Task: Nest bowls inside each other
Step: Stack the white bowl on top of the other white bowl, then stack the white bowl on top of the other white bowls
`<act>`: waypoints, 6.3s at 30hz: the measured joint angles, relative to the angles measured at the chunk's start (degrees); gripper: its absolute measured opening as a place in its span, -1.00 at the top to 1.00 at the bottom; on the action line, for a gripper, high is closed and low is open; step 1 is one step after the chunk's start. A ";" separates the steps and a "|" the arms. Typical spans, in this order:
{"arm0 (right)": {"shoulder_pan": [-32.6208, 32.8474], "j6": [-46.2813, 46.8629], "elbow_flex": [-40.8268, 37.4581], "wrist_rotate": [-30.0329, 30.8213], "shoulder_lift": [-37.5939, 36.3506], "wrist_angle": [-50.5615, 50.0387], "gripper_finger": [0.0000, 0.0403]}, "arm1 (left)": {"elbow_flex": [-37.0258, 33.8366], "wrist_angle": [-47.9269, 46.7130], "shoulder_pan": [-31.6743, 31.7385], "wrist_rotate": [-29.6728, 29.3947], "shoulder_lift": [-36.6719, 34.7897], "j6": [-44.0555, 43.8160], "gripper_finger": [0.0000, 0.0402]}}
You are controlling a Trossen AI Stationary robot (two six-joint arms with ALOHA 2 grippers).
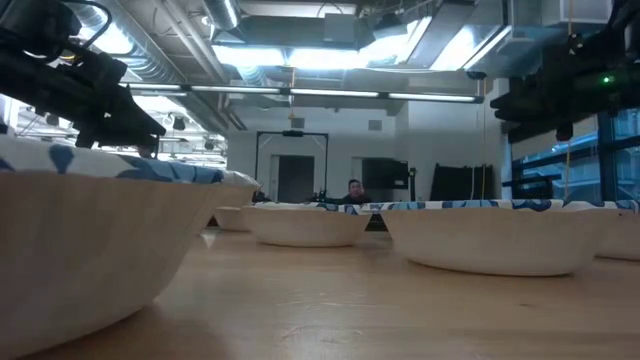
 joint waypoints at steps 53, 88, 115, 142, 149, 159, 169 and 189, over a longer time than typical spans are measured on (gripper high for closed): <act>0.00 -3.70 38.29 -18.59 48.45 -32.37 -0.37 | 0.02 0.40 0.00 -1.71 0.00 0.02 0.20; 12.23 -9.94 36.72 -12.61 83.74 -25.21 -0.30 | 0.01 0.35 0.01 -3.48 0.00 0.02 0.20; 12.20 -10.38 40.41 -13.31 83.87 -26.40 0.89 | 0.00 0.35 0.01 -3.54 0.00 1.45 0.20; 20.50 -10.03 66.33 -17.62 91.01 -29.70 0.96 | 0.00 0.41 0.01 -4.44 0.00 1.55 0.20; 20.83 -9.94 68.23 -17.38 96.76 -28.20 0.91 | 0.00 0.39 0.01 -4.44 0.01 1.55 0.20; 20.81 -10.67 68.85 -17.38 102.01 -27.82 0.87 | 0.01 0.39 0.01 -4.42 0.01 1.54 0.20; 20.68 -12.96 68.85 -18.14 102.16 -27.71 0.69 | 0.00 0.39 0.02 -4.42 0.02 1.53 0.20; 21.46 -6.78 62.52 -16.68 92.27 -39.44 0.08 | 0.00 0.40 0.01 -4.42 0.01 1.53 0.20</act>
